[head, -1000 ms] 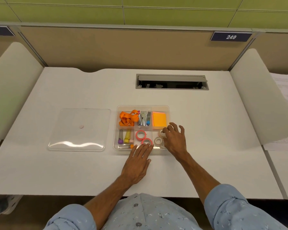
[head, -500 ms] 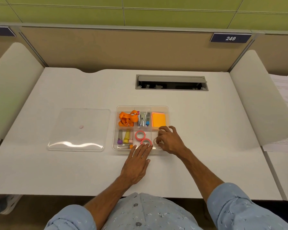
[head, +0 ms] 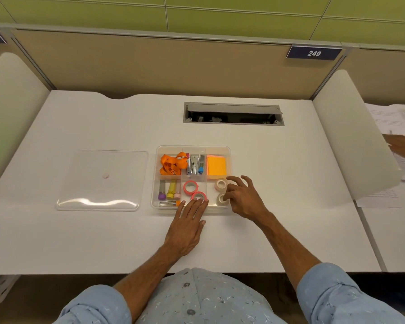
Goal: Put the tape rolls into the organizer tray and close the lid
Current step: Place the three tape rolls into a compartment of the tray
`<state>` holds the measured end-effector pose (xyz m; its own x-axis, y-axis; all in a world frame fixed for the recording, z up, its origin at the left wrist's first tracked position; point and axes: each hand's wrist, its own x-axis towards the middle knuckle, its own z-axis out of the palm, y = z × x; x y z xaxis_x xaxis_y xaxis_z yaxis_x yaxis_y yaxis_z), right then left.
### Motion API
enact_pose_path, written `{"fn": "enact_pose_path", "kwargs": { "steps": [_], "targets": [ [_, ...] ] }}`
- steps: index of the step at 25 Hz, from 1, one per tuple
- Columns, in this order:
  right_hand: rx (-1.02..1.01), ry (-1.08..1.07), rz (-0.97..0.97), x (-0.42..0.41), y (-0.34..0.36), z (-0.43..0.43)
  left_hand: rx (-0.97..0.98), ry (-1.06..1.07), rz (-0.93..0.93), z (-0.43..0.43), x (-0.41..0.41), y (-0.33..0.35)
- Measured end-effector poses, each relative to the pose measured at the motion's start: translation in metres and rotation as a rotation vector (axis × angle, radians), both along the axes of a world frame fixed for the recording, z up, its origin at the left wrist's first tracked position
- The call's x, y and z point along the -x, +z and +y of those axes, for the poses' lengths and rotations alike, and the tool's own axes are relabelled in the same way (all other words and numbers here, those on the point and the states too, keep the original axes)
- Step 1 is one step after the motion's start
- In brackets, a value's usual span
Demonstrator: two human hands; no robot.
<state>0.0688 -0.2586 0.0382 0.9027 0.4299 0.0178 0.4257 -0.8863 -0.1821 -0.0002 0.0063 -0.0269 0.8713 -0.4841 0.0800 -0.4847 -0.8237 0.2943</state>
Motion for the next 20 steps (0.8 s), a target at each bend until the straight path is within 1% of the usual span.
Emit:
{"fn": "enact_pose_path", "kwargs": {
  "steps": [3,7,9,14,20],
  "targets": [
    [0.018,-0.009,-0.008,-0.005,0.003,0.005,-0.003,0.002,0.0,-0.001,0.0,0.001],
    [0.103,0.02,0.058,-0.016,0.0,0.013,-0.015,0.002,0.006,0.0,0.0,-0.002],
    [0.122,0.045,0.061,-0.017,-0.006,0.014,-0.023,0.0,0.004,0.0,-0.001,-0.002],
    [0.03,0.033,0.048,-0.018,-0.009,0.018,-0.048,-0.012,0.006,0.002,-0.002,0.0],
    [0.103,0.118,0.054,-0.02,-0.014,0.023,-0.073,-0.034,0.002,0.004,-0.004,0.0]
  ]
}}
